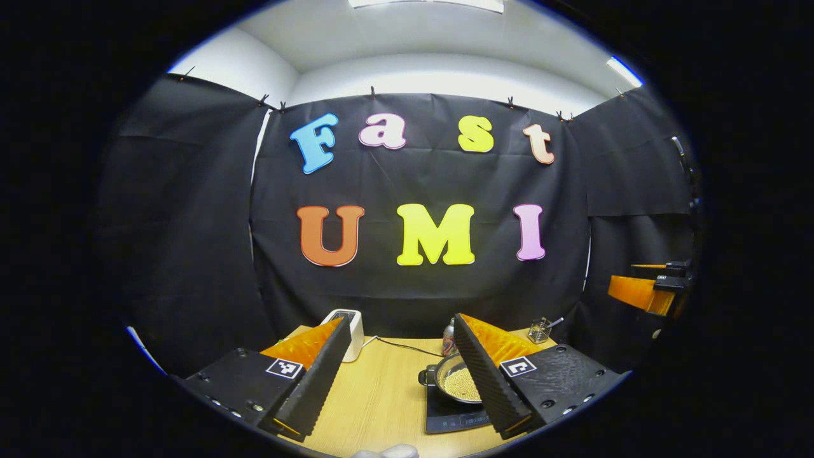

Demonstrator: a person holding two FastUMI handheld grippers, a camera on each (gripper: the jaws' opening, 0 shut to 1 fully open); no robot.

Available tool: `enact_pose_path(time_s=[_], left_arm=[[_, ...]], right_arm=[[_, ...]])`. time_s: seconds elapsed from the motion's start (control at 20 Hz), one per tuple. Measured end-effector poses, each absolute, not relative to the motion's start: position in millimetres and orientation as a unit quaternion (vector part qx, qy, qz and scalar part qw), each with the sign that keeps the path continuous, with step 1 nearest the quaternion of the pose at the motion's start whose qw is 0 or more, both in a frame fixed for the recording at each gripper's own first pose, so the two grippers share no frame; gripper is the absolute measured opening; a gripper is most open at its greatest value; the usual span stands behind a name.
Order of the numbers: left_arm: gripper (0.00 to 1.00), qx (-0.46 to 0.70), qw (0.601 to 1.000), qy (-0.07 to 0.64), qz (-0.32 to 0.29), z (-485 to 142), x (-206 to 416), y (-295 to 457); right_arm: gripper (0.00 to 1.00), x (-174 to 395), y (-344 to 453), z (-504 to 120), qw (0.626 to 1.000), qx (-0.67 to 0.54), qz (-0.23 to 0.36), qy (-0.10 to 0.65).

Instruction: First push the handle of the pot to place it horizontally, then grasp the pot with both hands and set it on the induction cooktop.

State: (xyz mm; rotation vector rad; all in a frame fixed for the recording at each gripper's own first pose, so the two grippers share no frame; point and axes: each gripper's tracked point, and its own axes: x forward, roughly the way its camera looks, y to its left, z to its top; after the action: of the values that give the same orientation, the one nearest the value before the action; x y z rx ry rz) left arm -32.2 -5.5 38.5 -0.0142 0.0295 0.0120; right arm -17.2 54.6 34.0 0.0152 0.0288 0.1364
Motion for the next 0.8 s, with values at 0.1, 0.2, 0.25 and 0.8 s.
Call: enact_pose_path(time_s=[0.1, 0.2, 0.25, 0.8], left_arm=[[0.96, -0.008, 1.000, -0.002, 0.013, 47.5, -60.2, -8.1], [0.96, -0.004, 1.000, -0.011, 0.028, 50.1, -86.7, -3.6], [0.96, -0.004, 0.999, -0.013, 0.031, 47.7, -98.4, -4.4], [0.97, -0.012, 0.998, 0.010, 0.056, 18.2, -159.6, -13.6]], right_arm=[[0.98, -42.7, 35.7, 35.3, 0.998, 0.013, 0.064, 0.003], [0.98, -68.0, 23.0, 31.4, 0.998, 0.020, 0.063, -0.003], [0.98, -77.4, 17.5, 28.2, 0.998, 0.022, 0.061, -0.005], [0.98, -126.8, -13.2, -12.4, 0.998, 0.022, 0.056, 0.010]])
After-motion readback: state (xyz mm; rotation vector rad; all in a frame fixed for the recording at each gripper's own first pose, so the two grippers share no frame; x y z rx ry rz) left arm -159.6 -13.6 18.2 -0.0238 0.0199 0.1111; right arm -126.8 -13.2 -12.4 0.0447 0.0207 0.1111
